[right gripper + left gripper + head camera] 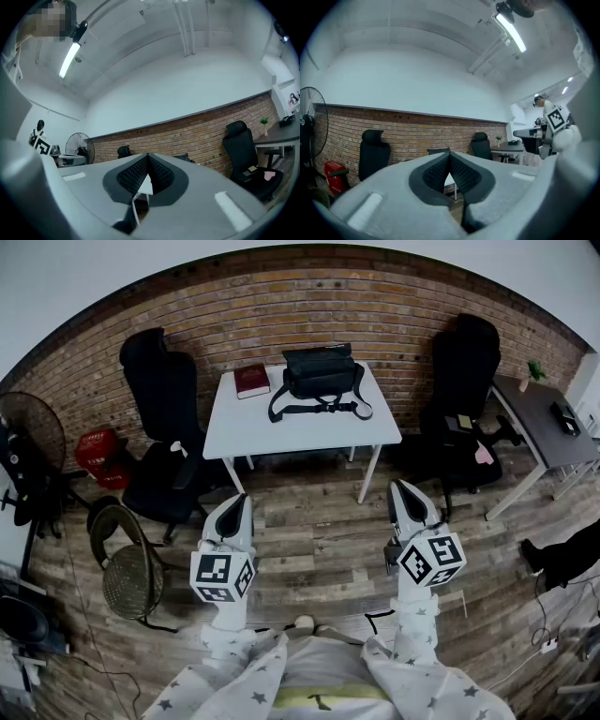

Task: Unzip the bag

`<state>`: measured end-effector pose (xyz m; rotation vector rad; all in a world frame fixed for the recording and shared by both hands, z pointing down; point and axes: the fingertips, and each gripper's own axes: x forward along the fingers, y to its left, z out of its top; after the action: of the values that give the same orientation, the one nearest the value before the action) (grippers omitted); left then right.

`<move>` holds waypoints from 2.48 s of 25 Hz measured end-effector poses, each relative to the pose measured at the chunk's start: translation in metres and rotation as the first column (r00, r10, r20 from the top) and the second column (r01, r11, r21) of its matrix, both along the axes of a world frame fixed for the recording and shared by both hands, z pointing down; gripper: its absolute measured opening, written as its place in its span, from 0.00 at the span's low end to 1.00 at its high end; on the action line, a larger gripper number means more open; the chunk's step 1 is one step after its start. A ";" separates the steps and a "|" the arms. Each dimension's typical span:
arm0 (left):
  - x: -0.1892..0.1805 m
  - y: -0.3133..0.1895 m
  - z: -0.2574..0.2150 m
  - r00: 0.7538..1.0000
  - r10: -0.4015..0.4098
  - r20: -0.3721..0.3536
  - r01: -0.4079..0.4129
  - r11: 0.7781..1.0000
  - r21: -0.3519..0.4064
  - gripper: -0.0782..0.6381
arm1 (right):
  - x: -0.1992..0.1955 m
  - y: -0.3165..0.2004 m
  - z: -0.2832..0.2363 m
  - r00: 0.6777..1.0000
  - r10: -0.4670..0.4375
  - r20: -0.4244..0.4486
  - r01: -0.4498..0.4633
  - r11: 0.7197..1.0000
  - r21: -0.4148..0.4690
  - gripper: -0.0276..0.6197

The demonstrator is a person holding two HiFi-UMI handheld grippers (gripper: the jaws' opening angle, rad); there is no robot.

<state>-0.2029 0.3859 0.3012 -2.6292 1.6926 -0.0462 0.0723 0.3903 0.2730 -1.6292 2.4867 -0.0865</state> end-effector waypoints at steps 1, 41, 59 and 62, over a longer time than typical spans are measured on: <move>0.000 0.001 0.000 1.000 0.000 0.000 0.000 1.000 0.000 0.11 | 0.000 0.001 0.000 1.000 0.000 0.001 0.000 1.000 0.001 0.05; 0.026 -0.079 0.038 0.998 -0.050 -0.038 0.047 0.996 -0.071 0.11 | 0.037 -0.090 0.041 0.998 -0.032 0.058 0.034 0.998 -0.043 0.06; 0.020 -0.262 0.040 0.997 0.009 -0.073 -0.014 0.998 -0.069 0.11 | 0.018 -0.255 0.037 0.999 -0.030 0.044 0.032 0.999 -0.037 0.06; 0.019 -0.281 0.047 0.997 0.020 -0.069 -0.025 0.996 -0.081 0.11 | 0.013 -0.273 0.042 0.999 -0.021 0.035 0.022 0.999 -0.043 0.06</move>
<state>-0.1842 0.1047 0.3478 -2.7392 1.7169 -0.0271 0.0851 0.1170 0.3150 -1.6035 2.4938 -0.1713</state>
